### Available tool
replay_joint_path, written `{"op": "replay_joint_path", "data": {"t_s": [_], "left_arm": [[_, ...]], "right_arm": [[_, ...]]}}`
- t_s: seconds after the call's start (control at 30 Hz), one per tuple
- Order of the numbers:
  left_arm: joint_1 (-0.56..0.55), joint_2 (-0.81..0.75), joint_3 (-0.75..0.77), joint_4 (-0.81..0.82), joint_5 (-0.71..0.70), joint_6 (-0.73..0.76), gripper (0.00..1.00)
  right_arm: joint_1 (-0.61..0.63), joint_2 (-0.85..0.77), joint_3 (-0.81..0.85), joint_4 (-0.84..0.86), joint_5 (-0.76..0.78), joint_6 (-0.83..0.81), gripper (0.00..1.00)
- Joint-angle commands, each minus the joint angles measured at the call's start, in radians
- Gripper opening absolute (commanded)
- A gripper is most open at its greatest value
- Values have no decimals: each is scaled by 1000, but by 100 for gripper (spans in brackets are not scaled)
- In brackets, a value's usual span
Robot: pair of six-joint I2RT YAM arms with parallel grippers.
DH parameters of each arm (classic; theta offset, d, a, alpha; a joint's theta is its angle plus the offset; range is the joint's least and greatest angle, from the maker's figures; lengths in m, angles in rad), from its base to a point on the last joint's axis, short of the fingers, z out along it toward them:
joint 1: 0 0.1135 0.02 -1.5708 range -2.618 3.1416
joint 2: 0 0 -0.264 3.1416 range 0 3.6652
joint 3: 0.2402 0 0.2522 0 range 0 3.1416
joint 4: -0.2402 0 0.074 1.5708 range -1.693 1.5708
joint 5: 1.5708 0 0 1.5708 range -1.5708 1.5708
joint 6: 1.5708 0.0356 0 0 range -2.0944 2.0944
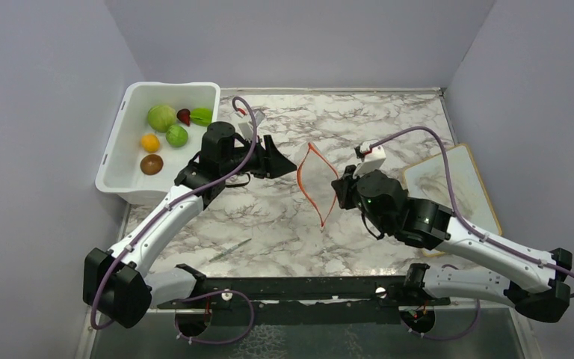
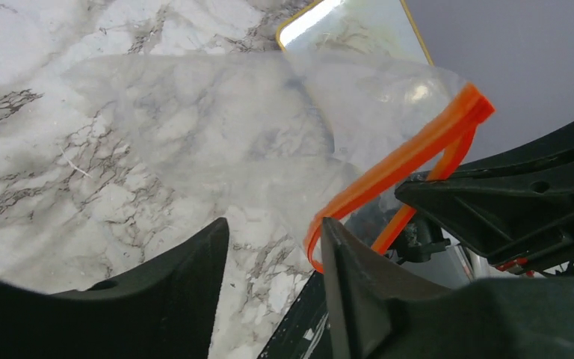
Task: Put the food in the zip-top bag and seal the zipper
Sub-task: Open the zipper of the food storage bag, then pick up the fake vegetable from the bin.
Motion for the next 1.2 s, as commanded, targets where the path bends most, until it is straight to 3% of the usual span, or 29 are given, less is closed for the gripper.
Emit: {"op": "replay_joint_path", "data": {"t_s": [0.0,0.27,0.47,0.6,0.8,1.0,1.17], "left_arm": [[4,-54,28,14,-44,23,58],[4,-85,124,-118,-296,190,88],[5,-49,178,-247,-530,298,99],[7,14,234,-337,-626,359,100],[20,36,239,-361,-798,429,100],[73,82,245,-378,-923,429,99],[208,135,254,-388,-857,384,98]], "right_arm": [[-4,-16,87,-98,65,-28,1],[-5,-108,189,-300,182,-30,1],[-5,-52,376,-516,271,-19,1],[-4,24,458,-570,311,-40,1],[-5,112,354,-387,257,-149,1],[-6,232,160,-188,54,-126,1],[-48,338,104,1,-182,-164,1]]}}
